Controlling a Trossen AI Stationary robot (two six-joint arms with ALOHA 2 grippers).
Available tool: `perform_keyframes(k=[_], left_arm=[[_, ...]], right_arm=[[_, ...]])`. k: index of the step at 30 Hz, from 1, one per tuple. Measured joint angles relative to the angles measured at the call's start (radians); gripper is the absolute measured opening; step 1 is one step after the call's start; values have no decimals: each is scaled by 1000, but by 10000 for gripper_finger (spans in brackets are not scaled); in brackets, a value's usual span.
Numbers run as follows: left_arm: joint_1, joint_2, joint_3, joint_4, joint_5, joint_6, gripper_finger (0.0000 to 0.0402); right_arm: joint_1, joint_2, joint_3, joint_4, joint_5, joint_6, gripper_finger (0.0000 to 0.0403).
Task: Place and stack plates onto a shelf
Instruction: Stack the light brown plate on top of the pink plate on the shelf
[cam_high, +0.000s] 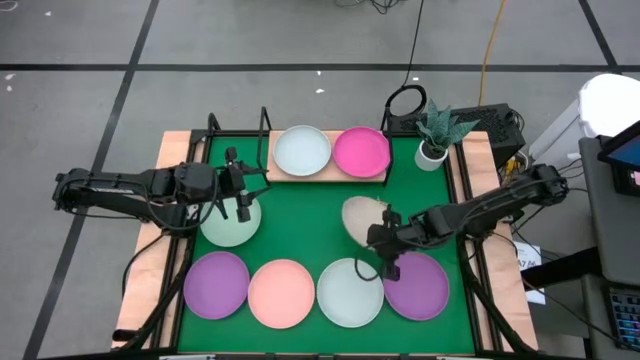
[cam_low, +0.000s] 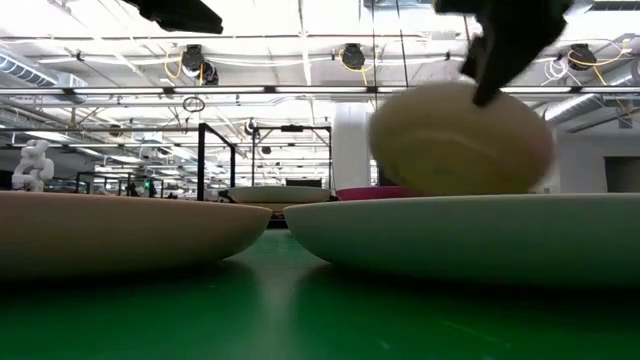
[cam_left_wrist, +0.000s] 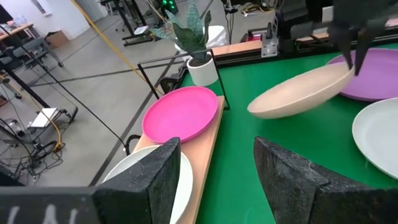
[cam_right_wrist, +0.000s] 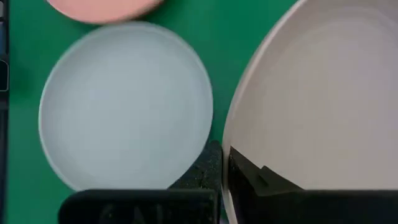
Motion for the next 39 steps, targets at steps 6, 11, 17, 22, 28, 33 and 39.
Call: perform_keyframes(k=[6, 11, 17, 22, 28, 33, 39], left_arm=[[0, 0, 0, -23, 0, -20, 209], [0, 0, 0, -25, -2, -48, 209], [0, 14, 0, -27, -2, -83, 209], [0, 33, 0, -34, -4, -98, 209], [-1, 49, 0, -79, -13, -122, 209], [0, 53, 0, -107, -22, -151, 209], [-1, 53, 0, -143, -22, -197, 209]], right_arm=[[16, 0, 61, 11, 157, -110, 0], [-26, 7, 109, 48, 272, -202, 0], [-110, 26, 113, 154, 364, -382, 0], [-233, 70, 114, 266, 399, -494, 0], [-379, 131, 113, 334, 368, -607, 0], [-483, 163, 113, 328, 302, -614, 0], [-557, 192, 113, 307, 199, -626, 0]])
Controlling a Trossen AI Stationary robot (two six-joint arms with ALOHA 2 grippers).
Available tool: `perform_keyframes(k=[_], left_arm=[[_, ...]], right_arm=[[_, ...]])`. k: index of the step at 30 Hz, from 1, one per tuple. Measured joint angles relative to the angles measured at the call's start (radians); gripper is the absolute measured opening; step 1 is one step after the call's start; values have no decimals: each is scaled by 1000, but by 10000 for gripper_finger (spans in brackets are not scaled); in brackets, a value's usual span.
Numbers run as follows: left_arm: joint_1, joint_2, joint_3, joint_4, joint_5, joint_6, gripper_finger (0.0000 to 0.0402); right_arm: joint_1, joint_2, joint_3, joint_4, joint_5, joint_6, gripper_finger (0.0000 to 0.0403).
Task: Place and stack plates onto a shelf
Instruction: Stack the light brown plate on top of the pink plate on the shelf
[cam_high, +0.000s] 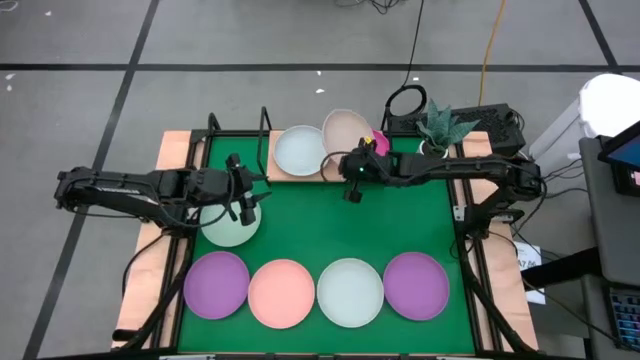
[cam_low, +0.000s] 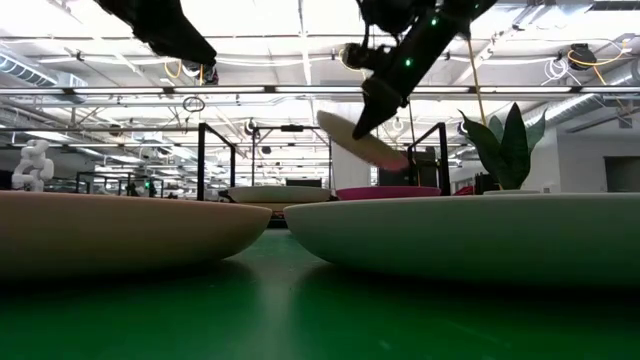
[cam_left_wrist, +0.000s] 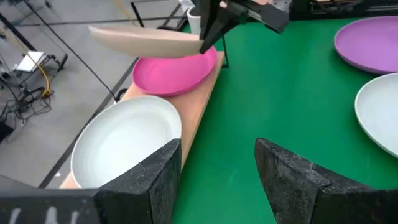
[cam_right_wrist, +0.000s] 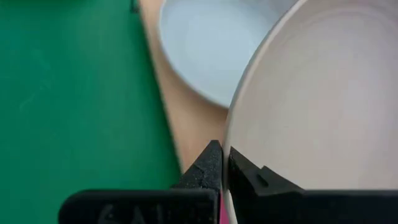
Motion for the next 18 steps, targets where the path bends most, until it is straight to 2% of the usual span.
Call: perform_keyframes(k=[9, 18], left_arm=[[-38, 0, 0, -18, 0, -32, 209], [-47, 0, 0, -17, 0, -3, 209]], right_arm=[[-63, 72, 0, -55, -24, -1, 0], [-82, 91, -1, -107, -22, 28, 0]])
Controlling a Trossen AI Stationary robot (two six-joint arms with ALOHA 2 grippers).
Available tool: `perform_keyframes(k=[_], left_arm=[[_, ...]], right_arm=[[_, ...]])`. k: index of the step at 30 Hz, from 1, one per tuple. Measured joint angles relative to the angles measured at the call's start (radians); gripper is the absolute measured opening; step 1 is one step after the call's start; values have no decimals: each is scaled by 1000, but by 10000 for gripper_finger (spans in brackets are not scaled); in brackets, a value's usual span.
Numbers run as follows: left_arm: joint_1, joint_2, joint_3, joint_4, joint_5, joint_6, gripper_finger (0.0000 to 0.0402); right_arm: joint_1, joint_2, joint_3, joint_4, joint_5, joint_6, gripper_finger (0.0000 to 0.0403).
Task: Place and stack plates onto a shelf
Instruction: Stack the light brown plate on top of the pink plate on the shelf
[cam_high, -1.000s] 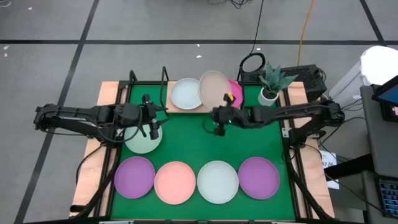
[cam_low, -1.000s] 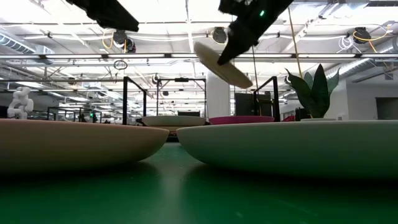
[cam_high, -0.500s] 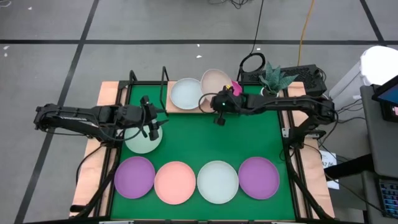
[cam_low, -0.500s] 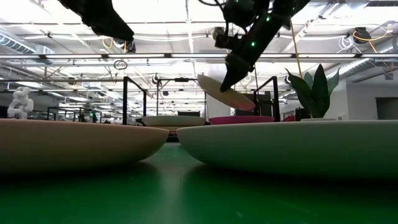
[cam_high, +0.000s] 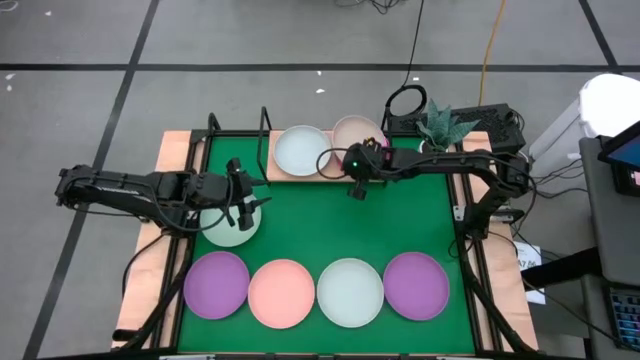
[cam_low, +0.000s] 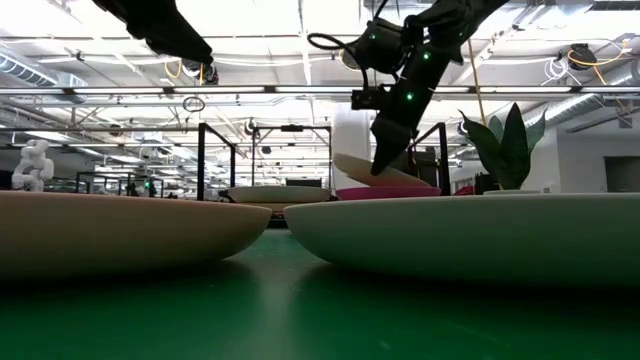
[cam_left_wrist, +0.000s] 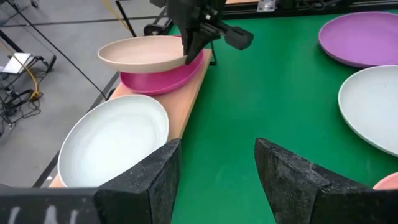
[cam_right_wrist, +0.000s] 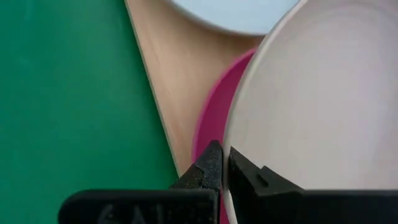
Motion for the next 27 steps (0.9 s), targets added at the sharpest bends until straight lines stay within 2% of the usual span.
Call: perform_keyframes(k=[9, 21, 27], left_arm=[[1, 0, 0, 17, 0, 8, 209], [1, 0, 0, 42, 0, 7, 209], [1, 0, 0, 43, 0, 11, 209]], right_arm=[[0, -1, 0, -53, -1, 27, 0], [0, 51, 1, -40, 0, 23, 0], [1, 52, 0, 3, -50, 11, 1]])
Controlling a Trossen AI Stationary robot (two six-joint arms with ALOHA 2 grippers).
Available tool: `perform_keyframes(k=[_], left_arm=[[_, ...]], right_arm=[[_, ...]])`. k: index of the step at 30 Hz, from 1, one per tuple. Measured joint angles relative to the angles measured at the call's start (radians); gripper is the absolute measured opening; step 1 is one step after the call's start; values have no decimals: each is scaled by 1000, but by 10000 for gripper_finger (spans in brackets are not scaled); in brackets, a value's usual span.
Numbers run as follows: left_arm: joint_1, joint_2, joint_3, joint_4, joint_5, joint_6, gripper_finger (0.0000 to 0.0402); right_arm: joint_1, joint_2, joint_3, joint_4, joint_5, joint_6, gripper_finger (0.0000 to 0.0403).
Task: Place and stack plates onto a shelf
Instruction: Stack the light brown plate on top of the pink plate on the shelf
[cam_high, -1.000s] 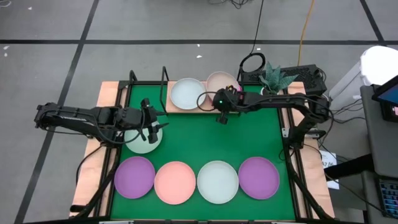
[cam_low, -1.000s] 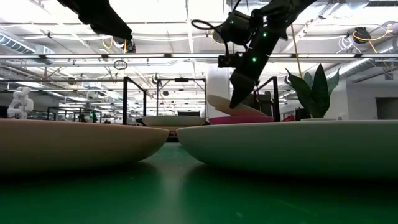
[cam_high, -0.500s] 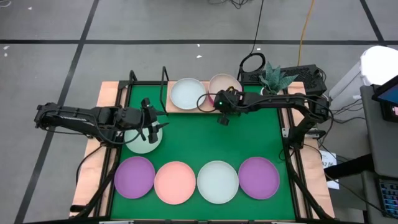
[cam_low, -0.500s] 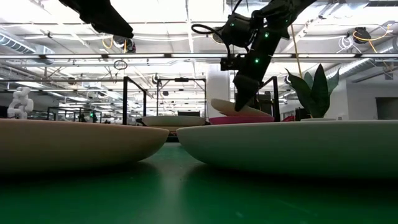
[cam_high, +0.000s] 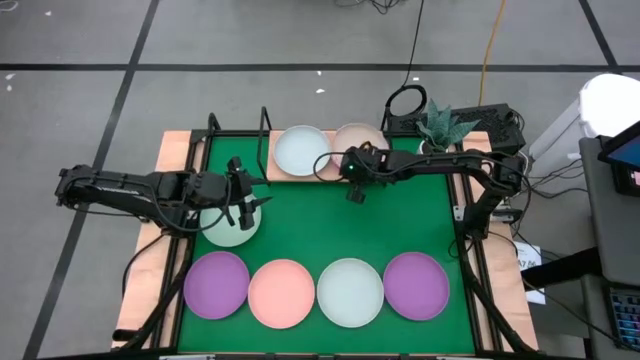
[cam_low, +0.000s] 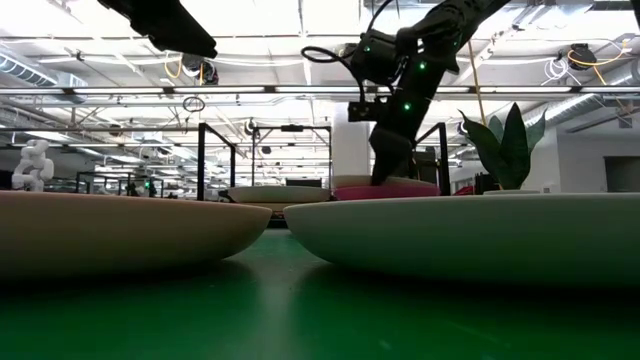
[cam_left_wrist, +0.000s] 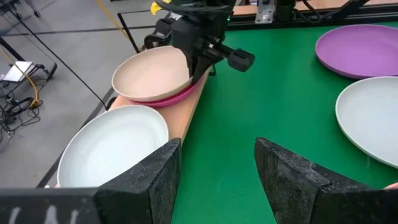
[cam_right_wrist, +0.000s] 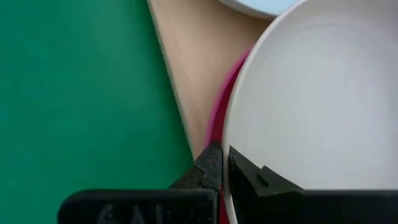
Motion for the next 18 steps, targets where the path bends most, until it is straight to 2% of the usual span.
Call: perform_keyframes(k=[18], left_arm=[[0, 0, 0, 0, 0, 14, 209]], right_arm=[[2, 0, 0, 19, -1, -23, 4]])
